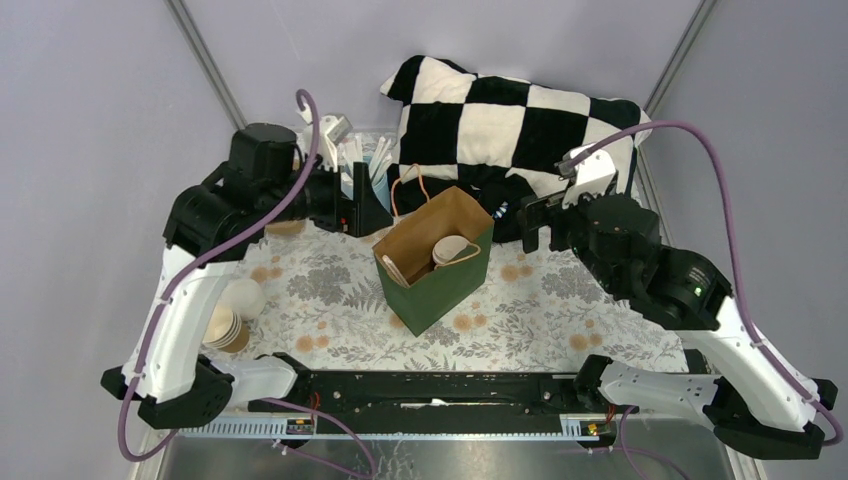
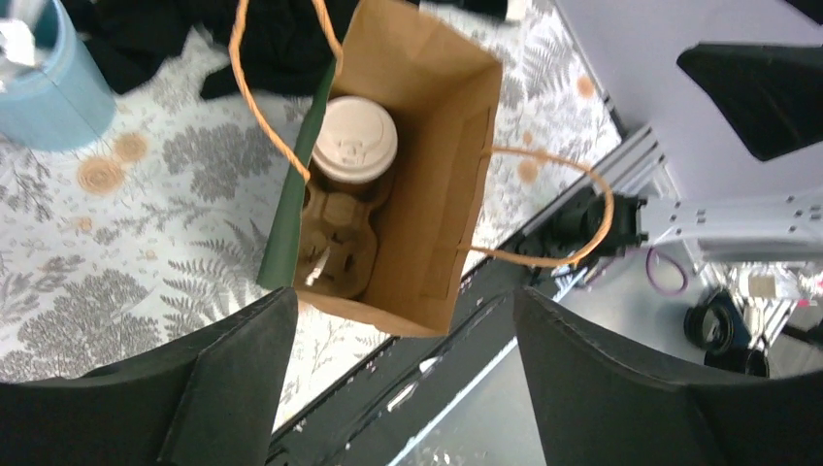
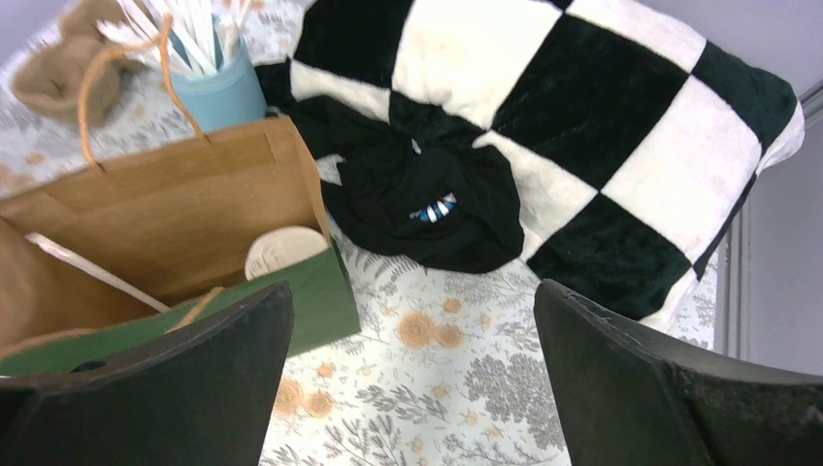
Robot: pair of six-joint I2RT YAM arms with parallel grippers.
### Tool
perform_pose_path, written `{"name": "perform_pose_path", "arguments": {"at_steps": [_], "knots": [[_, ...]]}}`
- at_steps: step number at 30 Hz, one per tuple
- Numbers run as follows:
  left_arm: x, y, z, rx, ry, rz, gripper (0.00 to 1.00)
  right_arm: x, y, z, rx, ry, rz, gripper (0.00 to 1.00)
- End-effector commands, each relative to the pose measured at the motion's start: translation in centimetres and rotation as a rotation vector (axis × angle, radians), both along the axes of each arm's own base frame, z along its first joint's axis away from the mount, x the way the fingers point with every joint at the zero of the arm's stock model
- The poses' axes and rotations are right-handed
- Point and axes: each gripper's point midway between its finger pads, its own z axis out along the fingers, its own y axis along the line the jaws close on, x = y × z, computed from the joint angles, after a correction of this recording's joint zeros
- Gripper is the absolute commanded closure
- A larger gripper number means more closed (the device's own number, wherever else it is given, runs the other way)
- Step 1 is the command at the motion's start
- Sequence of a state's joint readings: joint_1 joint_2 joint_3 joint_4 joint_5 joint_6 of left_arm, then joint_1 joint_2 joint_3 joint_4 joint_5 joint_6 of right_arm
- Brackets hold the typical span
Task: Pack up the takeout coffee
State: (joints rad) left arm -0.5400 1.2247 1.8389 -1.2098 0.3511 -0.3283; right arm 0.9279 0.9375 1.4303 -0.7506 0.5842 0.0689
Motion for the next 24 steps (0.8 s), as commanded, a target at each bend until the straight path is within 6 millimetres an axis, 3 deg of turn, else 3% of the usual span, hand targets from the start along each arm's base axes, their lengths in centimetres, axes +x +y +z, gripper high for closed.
{"name": "perform_pose_path", "arguments": {"at_steps": [1,7,10,14,19,24], "knots": [[0.9,0.7,6.0,-0.095,-0.205,0.065,0.13,-0.2,-1.5,5.4,0.168,-0.087,-0.069,0.0],[3.1,2.3,11.1,-0.171,-0.358,0.231,0.07,-0.3,-1.4,8.8,0.214,-0.129,-0.056,0.0],[3.7,4.0,14.7,-0.238,-0.475,0.342,0.02,0.1,-3.7,10.9,0.322,-0.17,-0.204,0.0],[3.8,6.3,18.7,-0.32,-0.626,0.457,0.01,-0.4,-5.1,12.8,0.395,-0.216,-0.238,0.0],[4.2,8.5,20.6,-0.296,-0.723,0.552,0.01,-0.5,-6.2,13.4,0.439,-0.227,-0.296,0.0],[4.7,9.2,20.9,-0.265,-0.751,0.586,0.01,-0.6,-7.3,13.3,0.417,-0.242,-0.34,0.0]]}}
